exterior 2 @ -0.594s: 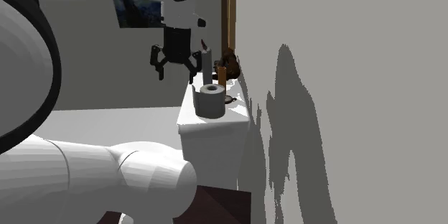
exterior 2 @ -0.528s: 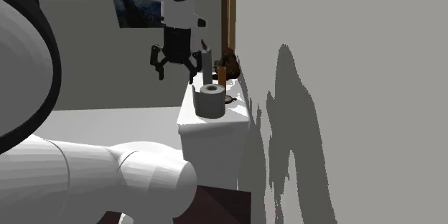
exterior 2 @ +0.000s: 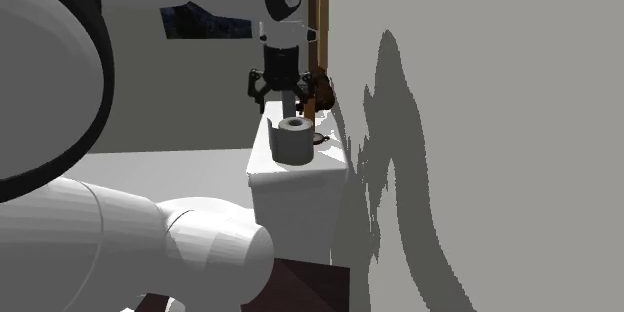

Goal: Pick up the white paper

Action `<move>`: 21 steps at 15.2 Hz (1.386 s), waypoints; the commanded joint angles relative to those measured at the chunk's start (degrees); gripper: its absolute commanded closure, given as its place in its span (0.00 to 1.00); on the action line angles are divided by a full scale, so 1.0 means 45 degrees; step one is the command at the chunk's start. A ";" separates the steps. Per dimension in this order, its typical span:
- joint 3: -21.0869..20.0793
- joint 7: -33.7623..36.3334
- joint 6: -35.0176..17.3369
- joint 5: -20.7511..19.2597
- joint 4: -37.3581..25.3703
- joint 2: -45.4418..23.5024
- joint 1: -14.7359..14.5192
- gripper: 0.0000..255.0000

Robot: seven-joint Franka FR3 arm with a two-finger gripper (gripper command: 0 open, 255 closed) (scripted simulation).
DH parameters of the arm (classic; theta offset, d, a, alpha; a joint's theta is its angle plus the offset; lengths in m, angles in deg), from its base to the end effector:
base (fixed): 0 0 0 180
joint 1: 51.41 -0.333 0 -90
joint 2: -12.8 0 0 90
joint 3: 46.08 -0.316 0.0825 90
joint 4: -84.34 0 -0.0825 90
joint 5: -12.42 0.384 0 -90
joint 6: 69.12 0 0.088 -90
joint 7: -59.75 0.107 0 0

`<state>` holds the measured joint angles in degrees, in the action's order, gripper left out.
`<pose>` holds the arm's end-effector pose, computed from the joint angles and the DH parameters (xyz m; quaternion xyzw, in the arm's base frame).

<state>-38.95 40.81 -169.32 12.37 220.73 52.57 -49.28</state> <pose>0.3421 -0.0643 0.5630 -0.9940 -0.0974 -0.0376 0.0315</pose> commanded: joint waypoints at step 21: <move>0.0674 -0.1099 -0.2640 -0.0410 0.1222 -0.0517 0.0078 1.00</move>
<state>-35.86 35.85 -181.24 10.49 226.17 50.30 -48.88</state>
